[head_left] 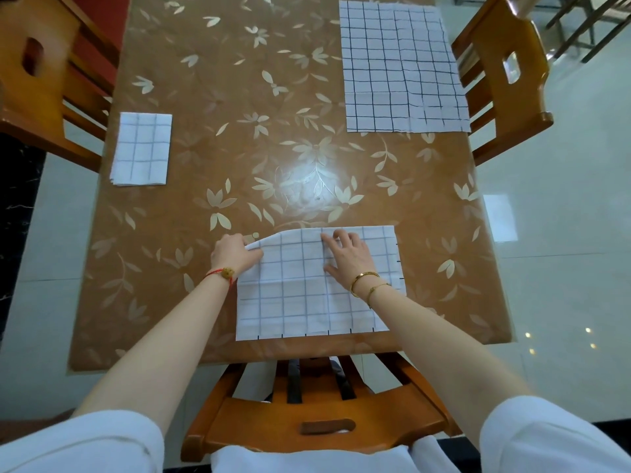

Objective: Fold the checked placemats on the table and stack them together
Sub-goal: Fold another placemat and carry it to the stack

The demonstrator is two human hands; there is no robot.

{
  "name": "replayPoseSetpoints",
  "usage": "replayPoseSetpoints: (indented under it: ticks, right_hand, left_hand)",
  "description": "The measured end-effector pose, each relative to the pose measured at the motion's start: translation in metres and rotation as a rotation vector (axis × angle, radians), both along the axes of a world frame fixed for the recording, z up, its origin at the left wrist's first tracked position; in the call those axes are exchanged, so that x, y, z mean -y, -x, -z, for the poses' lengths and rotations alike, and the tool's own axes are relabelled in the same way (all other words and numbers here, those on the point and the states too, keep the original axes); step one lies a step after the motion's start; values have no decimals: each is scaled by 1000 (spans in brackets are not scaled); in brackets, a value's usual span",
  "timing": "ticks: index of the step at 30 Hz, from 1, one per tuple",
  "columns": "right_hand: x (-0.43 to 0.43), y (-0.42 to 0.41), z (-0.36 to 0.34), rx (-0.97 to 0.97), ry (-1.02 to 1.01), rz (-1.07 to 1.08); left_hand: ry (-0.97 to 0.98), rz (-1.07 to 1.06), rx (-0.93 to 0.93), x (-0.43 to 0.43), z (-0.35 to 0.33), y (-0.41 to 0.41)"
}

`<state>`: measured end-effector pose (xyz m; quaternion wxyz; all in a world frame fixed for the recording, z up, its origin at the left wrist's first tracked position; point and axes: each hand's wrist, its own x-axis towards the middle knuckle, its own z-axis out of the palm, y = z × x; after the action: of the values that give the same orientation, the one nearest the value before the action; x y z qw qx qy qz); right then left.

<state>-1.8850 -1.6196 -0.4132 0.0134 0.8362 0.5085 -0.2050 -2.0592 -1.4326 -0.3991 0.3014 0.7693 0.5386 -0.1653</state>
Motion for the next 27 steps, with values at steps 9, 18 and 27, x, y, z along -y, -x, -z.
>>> replayPoseSetpoints:
  ticks: [9, 18, 27]
  right_hand:
    - [-1, 6, -2, 10, 18, 26]
    - [-3, 39, -2, 47, 1, 19]
    - [-17, 62, 5, 25, 62, -4]
  left_hand:
    - [207, -296, 417, 36, -13, 42]
    - [261, -200, 624, 38, -52, 53]
    - [299, -85, 696, 48, -68, 52]
